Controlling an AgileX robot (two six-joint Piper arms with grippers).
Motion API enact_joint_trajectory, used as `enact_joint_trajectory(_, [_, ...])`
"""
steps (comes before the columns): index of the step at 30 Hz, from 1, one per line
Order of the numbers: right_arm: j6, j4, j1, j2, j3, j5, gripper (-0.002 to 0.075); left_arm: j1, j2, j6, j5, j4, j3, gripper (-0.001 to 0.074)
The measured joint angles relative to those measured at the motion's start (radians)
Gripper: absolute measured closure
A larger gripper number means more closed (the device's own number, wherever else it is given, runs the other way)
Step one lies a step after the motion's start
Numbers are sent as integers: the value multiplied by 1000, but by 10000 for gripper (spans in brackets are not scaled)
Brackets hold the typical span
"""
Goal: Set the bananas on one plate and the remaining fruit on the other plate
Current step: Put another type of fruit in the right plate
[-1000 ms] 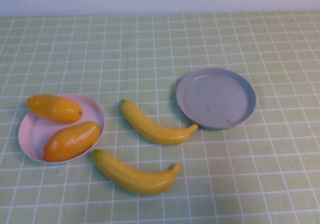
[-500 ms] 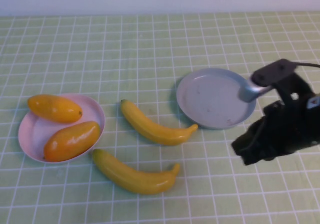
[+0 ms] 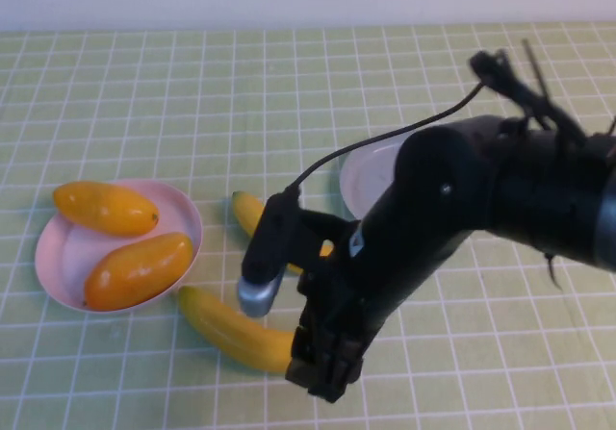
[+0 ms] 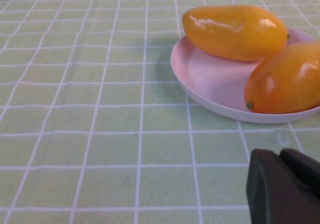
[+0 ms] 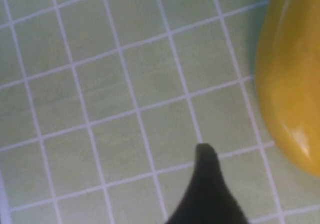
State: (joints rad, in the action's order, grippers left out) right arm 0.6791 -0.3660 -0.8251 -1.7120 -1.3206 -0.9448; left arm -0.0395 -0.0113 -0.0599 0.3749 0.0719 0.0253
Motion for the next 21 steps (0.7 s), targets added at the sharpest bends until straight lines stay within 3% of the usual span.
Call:
enact_joint_trajectory(5, [10,60,-71,-99,-69,50,245,0,0,0,2,0,0,731])
enact_joint_trajectory(21, [32,177,-93,-321,-174,135,256,0,0,0,2,0,0,731])
